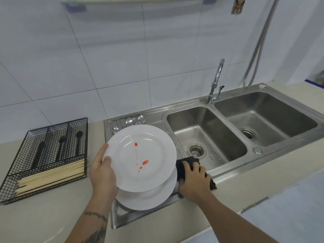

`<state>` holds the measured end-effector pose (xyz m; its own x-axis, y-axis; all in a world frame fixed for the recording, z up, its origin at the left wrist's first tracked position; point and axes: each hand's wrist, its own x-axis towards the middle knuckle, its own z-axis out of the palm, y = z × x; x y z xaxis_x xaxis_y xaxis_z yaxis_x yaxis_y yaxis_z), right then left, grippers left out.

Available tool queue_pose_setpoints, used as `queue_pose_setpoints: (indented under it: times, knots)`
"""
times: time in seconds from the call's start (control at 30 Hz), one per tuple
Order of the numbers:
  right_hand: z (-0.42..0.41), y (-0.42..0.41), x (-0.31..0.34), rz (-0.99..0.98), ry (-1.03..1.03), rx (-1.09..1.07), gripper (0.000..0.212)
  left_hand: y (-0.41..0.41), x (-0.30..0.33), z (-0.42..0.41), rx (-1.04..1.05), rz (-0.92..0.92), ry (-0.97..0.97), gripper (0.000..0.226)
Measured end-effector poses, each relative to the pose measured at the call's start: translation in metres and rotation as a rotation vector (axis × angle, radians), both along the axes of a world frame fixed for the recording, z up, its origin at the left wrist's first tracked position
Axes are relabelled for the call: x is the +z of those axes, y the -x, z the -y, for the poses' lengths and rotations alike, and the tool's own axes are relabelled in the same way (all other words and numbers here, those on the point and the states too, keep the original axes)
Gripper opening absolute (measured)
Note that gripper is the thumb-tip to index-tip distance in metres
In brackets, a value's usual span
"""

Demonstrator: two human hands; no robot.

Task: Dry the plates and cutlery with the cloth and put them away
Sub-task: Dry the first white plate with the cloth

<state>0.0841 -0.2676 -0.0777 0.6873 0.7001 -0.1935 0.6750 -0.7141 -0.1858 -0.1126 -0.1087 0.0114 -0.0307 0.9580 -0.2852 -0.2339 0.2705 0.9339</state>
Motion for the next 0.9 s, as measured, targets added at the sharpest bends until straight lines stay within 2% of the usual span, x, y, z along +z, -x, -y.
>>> queue_pose_setpoints:
  times: [0.1, 0.17, 0.3, 0.4, 0.5, 0.67, 0.9]
  knots:
    - [0.003, -0.019, 0.003, 0.058, 0.041, 0.064, 0.067, -0.007, -0.001, 0.001, 0.001, -0.006, 0.001, 0.046]
    - [0.006, -0.036, 0.009, 0.019, -0.026, 0.039, 0.056, -0.013, -0.003, 0.001, 0.000, -0.015, -0.007, 0.045]
    - [-0.002, -0.064, 0.048, -0.115, -0.483, -0.141, 0.040, -0.033, -0.003, 0.006, 0.019, -0.047, -0.053, 0.045]
    - [-0.021, -0.075, 0.083, -0.124, -0.673, -0.074, 0.035, -0.051, -0.001, 0.008, 0.026, -0.061, -0.060, 0.045]
    - [-0.040, -0.072, 0.103, -0.113, -0.632, 0.079, 0.044, -0.072, 0.002, 0.010, 0.045, -0.055, -0.078, 0.045]
    - [-0.057, -0.067, 0.093, -0.026, -0.339, 0.225, 0.075, -0.102, 0.013, 0.009, 0.094, -0.044, -0.108, 0.045]
    - [-0.059, -0.073, 0.078, -0.151, -0.368, 0.145, 0.061, -0.132, 0.026, -0.004, 0.134, -0.103, -0.150, 0.044]
